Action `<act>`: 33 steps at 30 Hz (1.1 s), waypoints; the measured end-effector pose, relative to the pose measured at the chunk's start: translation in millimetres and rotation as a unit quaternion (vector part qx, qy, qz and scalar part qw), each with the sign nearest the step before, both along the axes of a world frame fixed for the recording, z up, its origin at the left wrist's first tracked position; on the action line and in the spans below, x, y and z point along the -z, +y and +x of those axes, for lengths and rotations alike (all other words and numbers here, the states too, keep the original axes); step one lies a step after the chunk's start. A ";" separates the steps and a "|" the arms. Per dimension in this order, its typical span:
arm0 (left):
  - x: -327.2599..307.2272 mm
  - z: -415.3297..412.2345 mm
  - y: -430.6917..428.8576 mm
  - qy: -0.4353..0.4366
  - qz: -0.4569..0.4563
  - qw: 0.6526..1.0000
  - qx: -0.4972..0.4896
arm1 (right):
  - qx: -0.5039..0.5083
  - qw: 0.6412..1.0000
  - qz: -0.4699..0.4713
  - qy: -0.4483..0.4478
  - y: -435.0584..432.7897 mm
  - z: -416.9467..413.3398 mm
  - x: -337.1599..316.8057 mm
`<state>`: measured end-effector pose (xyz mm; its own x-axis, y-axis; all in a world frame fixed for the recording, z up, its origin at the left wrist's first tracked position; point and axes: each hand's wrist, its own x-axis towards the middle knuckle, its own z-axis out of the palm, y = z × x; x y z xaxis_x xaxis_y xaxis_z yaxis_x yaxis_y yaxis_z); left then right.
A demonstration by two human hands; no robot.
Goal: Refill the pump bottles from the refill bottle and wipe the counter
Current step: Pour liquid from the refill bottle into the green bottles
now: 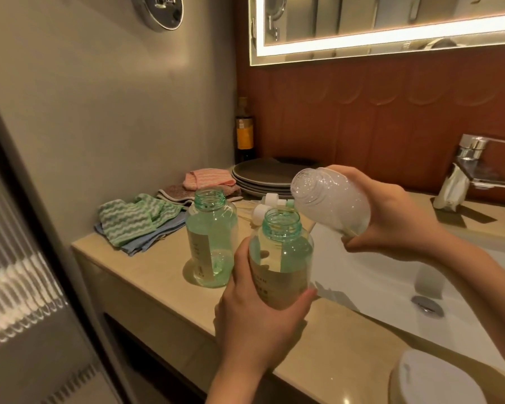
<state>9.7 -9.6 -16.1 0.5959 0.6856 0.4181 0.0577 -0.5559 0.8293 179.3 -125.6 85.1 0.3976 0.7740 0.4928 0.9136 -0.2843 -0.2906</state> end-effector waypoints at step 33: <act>1.7 2.4 1.5 0.014 0.036 0.999 0.026 | 0.014 0.996 -0.011 -0.082 -6.3 -2.8 -13.0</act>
<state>12.2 -8.1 -17.8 0.6420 0.6228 0.4471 0.0507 -0.6164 0.7858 176.5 -131.9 98.1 0.3343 0.7750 0.5363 0.9401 -0.3143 -0.1318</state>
